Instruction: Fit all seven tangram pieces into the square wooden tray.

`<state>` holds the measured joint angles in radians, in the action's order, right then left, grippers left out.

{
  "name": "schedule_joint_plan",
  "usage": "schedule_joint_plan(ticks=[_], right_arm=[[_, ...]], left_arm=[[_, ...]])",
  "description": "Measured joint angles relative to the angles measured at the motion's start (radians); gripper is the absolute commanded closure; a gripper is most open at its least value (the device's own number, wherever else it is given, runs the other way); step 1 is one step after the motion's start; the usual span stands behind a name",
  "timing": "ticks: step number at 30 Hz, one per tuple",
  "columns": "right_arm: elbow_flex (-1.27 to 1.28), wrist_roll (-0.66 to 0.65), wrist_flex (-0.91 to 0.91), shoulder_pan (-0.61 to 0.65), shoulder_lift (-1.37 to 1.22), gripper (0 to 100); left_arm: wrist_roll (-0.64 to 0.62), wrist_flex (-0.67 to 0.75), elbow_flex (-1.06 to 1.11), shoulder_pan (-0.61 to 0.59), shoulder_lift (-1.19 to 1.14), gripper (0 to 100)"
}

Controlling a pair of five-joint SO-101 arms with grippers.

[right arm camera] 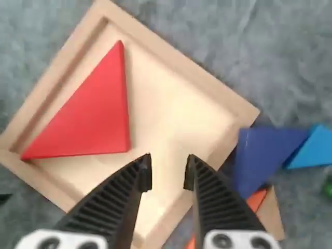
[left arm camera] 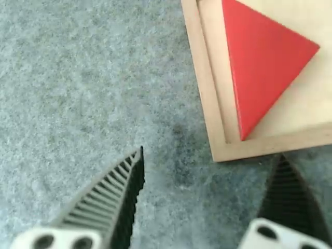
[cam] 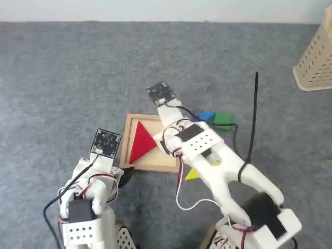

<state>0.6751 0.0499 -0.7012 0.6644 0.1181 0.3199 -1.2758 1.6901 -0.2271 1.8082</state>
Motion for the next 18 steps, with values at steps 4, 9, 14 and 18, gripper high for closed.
schedule_joint_plan(ticks=[4,9,14,18], right_arm=[[0.000,0.006,0.005,-0.008,-0.081,88.3],[-0.009,0.006,0.009,-0.025,-0.107,88.3],[-0.035,0.006,-0.040,-0.051,-0.120,88.3],[-0.044,0.006,-0.068,-0.110,-0.120,88.3]], left_arm=[[0.000,0.000,0.000,0.000,0.000,65],[0.000,0.000,0.000,0.000,0.000,65],[0.000,0.000,0.000,0.000,0.000,65],[0.000,0.000,0.000,0.000,0.000,65]])
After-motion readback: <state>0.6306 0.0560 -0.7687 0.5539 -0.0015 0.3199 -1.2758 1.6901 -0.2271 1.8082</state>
